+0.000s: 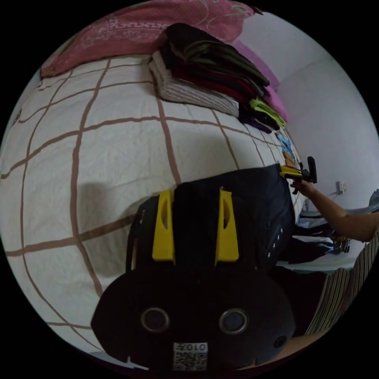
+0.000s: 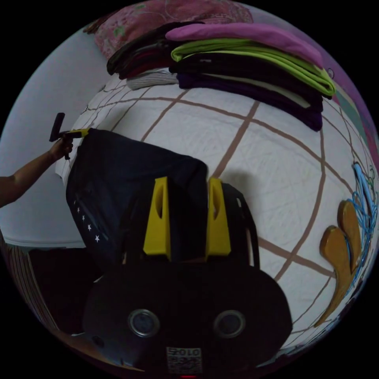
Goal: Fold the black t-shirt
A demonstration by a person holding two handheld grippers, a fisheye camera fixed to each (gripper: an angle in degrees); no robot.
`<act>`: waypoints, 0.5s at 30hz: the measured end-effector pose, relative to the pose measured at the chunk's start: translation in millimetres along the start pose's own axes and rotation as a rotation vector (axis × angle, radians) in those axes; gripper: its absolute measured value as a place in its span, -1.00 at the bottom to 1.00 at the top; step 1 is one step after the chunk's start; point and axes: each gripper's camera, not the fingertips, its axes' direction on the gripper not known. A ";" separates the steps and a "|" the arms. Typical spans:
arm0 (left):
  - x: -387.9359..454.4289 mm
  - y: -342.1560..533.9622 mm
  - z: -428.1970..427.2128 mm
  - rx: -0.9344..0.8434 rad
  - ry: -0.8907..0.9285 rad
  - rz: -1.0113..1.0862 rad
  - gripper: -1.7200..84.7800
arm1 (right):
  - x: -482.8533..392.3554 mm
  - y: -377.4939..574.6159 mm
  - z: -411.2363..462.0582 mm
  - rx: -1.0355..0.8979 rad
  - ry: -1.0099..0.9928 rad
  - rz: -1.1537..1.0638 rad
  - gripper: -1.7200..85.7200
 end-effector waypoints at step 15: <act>-20.1 0.4 -18.7 -0.011 0.097 -0.022 -0.78 | 29.6 15.6 -78.2 0.011 -0.120 0.095 -0.77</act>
